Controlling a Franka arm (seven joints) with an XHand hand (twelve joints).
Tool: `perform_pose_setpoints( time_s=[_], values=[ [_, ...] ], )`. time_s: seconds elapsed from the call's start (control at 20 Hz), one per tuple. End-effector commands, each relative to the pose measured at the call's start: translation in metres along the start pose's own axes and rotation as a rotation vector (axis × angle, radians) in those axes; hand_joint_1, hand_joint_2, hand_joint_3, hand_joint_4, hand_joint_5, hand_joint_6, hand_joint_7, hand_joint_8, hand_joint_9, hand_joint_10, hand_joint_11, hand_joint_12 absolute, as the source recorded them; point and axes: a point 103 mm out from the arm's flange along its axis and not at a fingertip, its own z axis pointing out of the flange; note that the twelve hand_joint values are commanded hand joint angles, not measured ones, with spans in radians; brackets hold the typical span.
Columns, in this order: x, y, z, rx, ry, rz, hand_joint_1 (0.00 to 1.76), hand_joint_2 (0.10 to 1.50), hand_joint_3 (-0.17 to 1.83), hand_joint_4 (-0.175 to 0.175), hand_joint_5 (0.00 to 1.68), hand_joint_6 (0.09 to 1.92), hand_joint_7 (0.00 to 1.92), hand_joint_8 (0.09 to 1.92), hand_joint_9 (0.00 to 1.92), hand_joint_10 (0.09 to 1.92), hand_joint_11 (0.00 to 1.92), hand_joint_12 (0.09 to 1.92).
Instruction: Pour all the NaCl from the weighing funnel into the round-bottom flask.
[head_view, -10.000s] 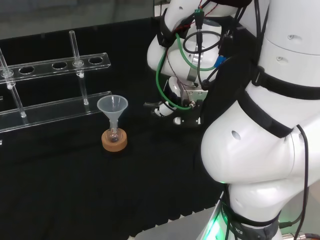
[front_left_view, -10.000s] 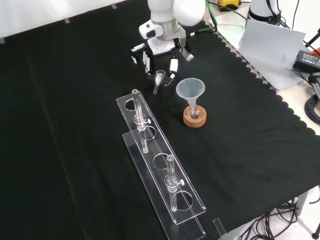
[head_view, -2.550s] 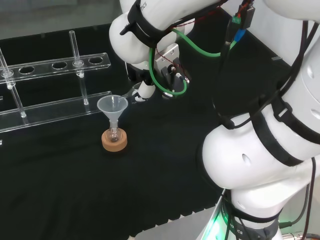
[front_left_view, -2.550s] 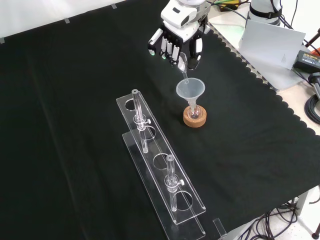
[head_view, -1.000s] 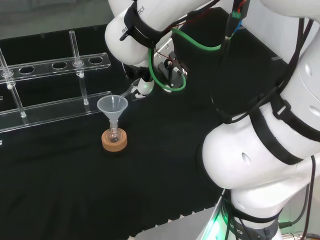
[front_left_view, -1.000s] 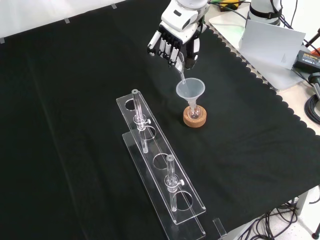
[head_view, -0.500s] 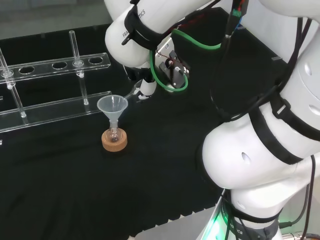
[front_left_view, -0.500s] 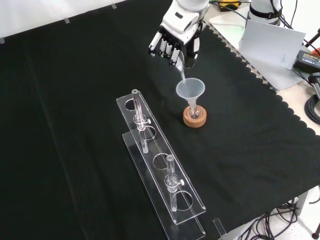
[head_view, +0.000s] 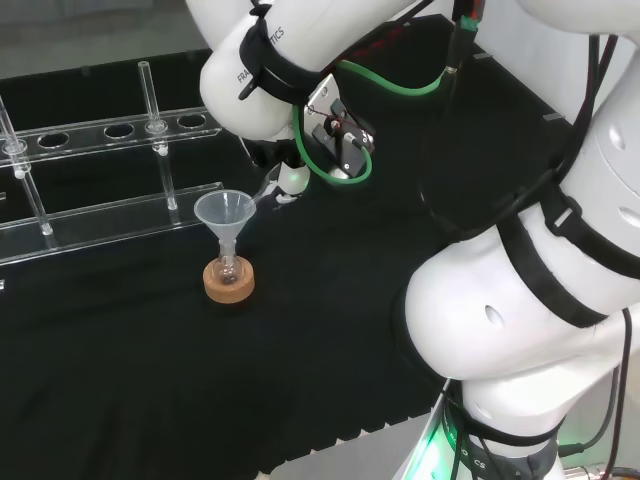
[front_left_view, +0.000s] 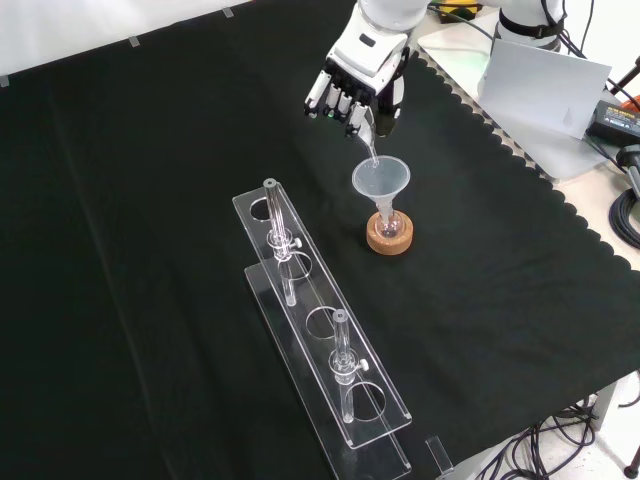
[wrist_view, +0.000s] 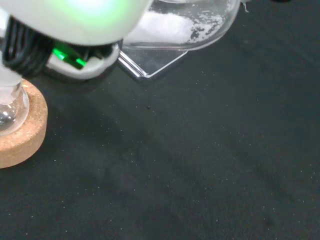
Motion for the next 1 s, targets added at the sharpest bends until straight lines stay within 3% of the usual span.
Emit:
perform_pose_setpoints(
  time_s=[0.05,0.5,1.0],
  values=[
    [0.002,0.002,-0.007,-0.006,-0.023,-0.022,1.17,0.51,0.75,0.175,1.63,0.09,1.74,0.09,1.49,0.19,0.55,1.31],
    [0.006,0.009,-0.015,-0.013,-0.069,-0.055,1.17,0.51,0.75,0.175,1.63,0.09,1.74,0.09,1.49,0.19,0.55,1.31],
    [0.004,0.01,-0.018,-0.042,-0.133,-0.13,1.17,0.51,0.75,0.175,1.63,0.09,1.74,0.09,1.49,0.19,0.55,1.31]
  ],
)
